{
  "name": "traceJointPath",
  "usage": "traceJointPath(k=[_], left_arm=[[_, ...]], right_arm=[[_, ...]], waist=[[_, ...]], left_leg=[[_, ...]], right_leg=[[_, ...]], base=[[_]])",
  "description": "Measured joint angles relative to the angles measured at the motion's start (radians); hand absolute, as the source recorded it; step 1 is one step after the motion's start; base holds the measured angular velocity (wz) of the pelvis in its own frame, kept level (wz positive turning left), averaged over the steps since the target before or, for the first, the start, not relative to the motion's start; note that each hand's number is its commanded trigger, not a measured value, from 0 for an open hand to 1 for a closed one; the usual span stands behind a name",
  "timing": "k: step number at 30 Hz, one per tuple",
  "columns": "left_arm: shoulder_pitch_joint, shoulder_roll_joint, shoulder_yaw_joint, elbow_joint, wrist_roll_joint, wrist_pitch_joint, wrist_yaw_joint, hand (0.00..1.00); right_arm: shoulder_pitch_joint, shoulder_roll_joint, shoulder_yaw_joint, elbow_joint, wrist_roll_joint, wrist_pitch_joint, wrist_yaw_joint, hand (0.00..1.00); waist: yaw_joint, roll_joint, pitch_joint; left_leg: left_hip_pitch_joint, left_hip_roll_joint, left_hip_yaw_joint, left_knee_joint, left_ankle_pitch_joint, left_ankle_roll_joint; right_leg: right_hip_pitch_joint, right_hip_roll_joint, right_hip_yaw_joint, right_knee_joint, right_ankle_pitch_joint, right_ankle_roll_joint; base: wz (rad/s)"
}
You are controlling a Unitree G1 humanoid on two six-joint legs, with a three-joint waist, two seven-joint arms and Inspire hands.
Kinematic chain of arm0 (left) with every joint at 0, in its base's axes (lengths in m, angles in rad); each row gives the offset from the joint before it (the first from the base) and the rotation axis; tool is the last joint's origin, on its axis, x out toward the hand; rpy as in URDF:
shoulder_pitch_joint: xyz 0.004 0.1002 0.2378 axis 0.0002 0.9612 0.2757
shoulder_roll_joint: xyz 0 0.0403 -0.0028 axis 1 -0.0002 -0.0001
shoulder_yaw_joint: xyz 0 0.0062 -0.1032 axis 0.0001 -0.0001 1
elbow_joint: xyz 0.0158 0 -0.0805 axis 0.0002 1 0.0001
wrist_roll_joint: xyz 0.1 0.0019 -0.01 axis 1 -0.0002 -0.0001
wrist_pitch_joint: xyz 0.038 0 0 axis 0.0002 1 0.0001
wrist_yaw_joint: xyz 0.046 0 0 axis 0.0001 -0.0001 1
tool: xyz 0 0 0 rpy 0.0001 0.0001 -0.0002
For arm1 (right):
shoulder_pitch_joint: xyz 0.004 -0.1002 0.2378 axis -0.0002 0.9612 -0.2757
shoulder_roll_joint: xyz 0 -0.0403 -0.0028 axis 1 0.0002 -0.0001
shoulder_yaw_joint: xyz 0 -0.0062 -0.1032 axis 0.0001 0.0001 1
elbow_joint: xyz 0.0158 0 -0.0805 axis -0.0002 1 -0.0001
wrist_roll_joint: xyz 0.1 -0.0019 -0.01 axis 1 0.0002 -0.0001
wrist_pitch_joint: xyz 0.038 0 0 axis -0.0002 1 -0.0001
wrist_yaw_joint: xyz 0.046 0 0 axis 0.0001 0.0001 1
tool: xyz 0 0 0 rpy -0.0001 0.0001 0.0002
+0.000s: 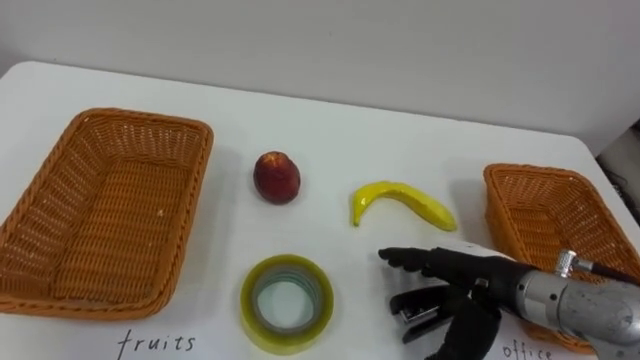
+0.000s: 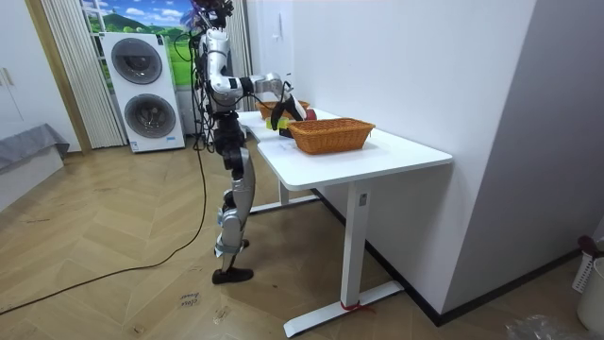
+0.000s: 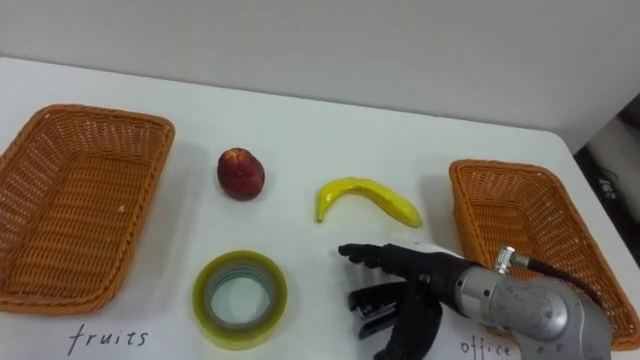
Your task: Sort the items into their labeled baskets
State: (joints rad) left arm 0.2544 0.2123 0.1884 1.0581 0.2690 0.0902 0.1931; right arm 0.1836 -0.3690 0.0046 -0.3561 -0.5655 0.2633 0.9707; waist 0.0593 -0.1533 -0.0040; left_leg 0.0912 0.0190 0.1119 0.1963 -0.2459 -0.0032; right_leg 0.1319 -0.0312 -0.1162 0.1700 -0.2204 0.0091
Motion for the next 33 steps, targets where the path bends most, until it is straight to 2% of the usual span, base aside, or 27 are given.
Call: traceJointPath(k=[9, 14, 19, 27, 33], left_arm=[[0.001, -0.003, -0.013, -0.003, -0.004, -0.004, 0.000, 0.00], [-0.005, -0.005, -0.047, -0.032, -0.004, -0.011, 0.000, 0.00], [-0.008, -0.005, -0.061, -0.048, -0.004, -0.025, 0.001, 0.00], [-0.007, -0.004, -0.075, -0.055, -0.002, -0.028, 0.002, 0.00], [-0.009, -0.005, -0.090, -0.057, 0.002, -0.027, 0.019, 0.00]], right_arm=[[-0.009, 0.014, 0.000, -0.016, -0.101, -0.002, -0.114, 0.00], [-0.009, 0.053, 0.003, -0.017, -0.206, -0.005, -0.155, 0.00], [-0.009, 0.053, 0.013, -0.017, -0.234, -0.006, -0.174, 0.00], [-0.009, 0.053, 0.024, -0.016, -0.274, -0.006, -0.183, 0.00], [-0.001, 0.061, 0.095, -0.002, -0.316, 0.000, -0.189, 0.00]], waist=[[0.002, 0.007, 0.0013], [0.001, 0.015, 0.0074], [0.002, 0.025, 0.0137], [0.009, 0.023, 0.0127], [0.030, 0.020, 0.0106]], left_leg=[[-0.001, 0.001, -0.001, 0.001, 0.000, 0.000], [-0.001, 0.001, -0.001, 0.002, 0.000, 0.000], [-0.001, 0.000, 0.000, 0.003, 0.000, 0.000], [-0.010, 0.001, -0.002, 0.004, 0.001, 0.000], [-0.011, 0.001, -0.002, 0.002, 0.001, 0.000]], right_leg=[[-0.012, 0.000, 0.001, -0.002, 0.000, 0.000], [-0.012, 0.000, 0.004, -0.001, 0.001, 0.000], [-0.012, 0.000, 0.007, -0.001, 0.002, -0.001], [-0.020, 0.001, 0.007, -0.001, 0.002, -0.001], [-0.023, 0.001, 0.007, -0.001, 0.003, -0.001]], base=[[0.00], [0.00], [0.00], [0.00], [0.00]])
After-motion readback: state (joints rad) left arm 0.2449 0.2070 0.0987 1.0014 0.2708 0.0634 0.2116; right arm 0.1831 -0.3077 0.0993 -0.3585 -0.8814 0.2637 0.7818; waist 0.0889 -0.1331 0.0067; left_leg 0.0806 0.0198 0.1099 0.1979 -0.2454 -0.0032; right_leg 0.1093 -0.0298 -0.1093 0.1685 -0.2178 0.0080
